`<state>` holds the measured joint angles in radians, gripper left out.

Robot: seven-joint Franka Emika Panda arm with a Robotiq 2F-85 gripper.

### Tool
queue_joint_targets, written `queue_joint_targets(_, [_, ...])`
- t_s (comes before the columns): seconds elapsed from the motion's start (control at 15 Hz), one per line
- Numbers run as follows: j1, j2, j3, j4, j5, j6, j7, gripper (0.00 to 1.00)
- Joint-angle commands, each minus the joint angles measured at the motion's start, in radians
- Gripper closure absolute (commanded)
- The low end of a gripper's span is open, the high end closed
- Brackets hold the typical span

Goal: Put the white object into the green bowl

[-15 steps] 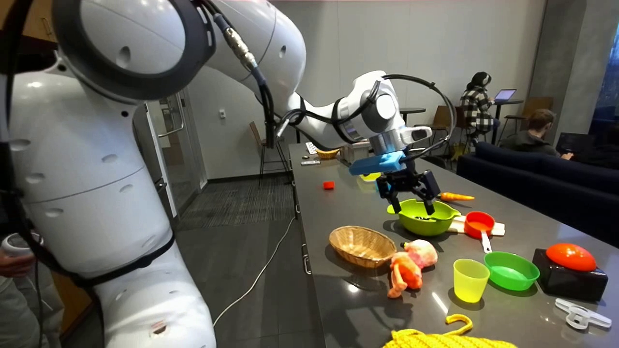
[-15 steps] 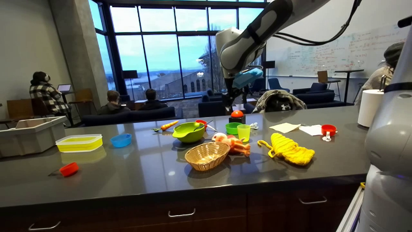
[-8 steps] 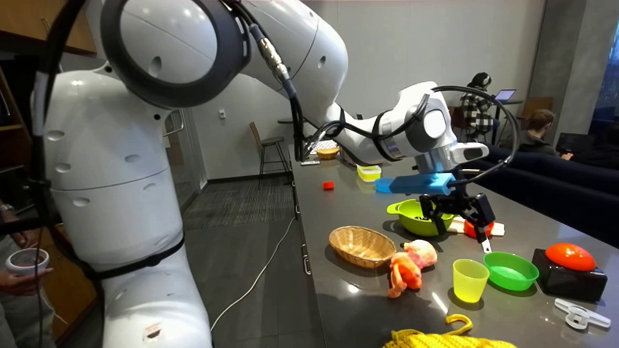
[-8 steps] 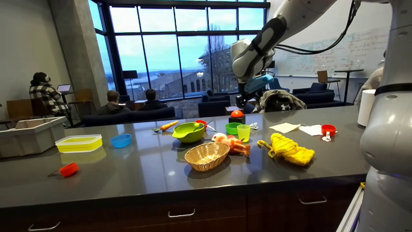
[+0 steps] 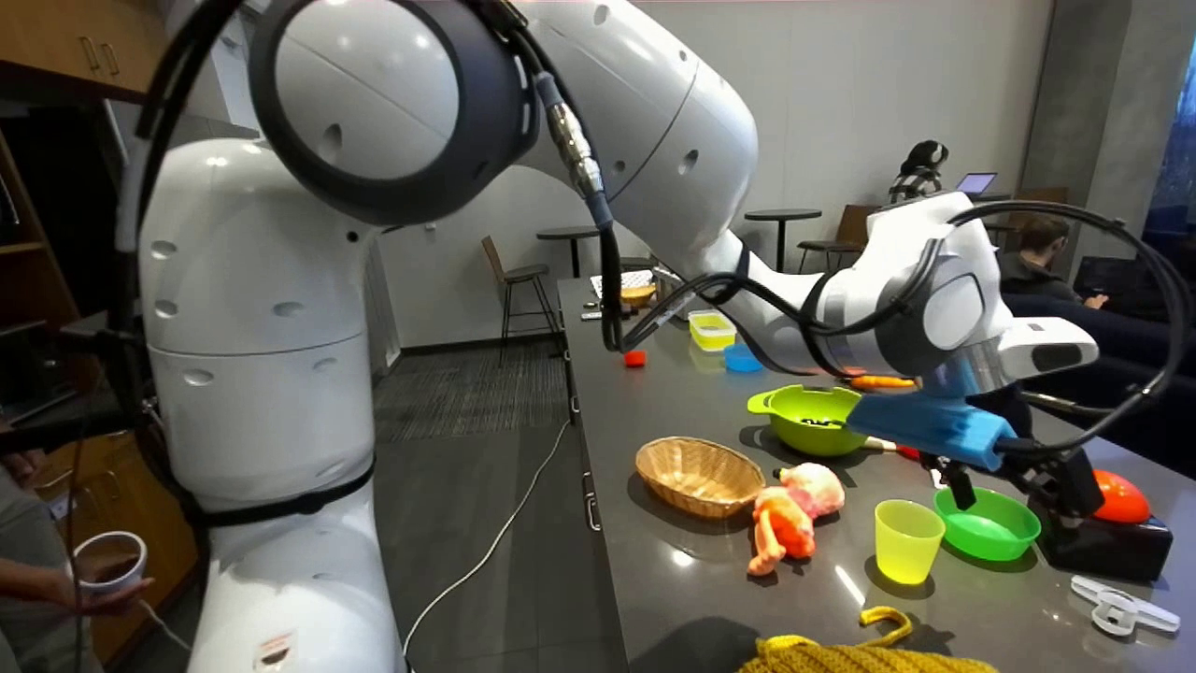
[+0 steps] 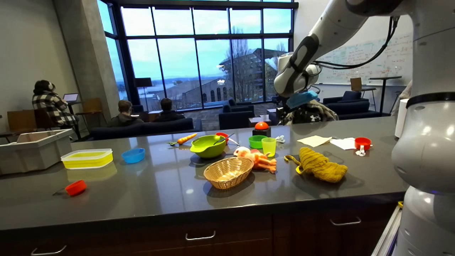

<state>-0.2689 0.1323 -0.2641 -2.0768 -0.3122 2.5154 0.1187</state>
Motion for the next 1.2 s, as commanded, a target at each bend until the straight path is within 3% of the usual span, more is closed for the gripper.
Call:
queue_joint_targets(0.0, [-0.044, 0.111, 0.011, 0.097, 0.209, 0.088, -0.154, 0.0])
queue_joint_targets(0.2, [-0.078, 0.163, 0.057, 0.177, 0.375, 0.11, -0.299, 0.0])
queue_joint_targets(0.27, [-0.049, 0.129, 0.019, 0.116, 0.31, 0.112, -0.23, 0.0])
queue_joint_targets(0.47, [-0.06, 0.162, 0.04, 0.166, 0.353, 0.111, -0.268, 0.0])
queue_joint_targets(1.13, [-0.061, 0.156, 0.03, 0.152, 0.338, 0.14, -0.259, 0.0])
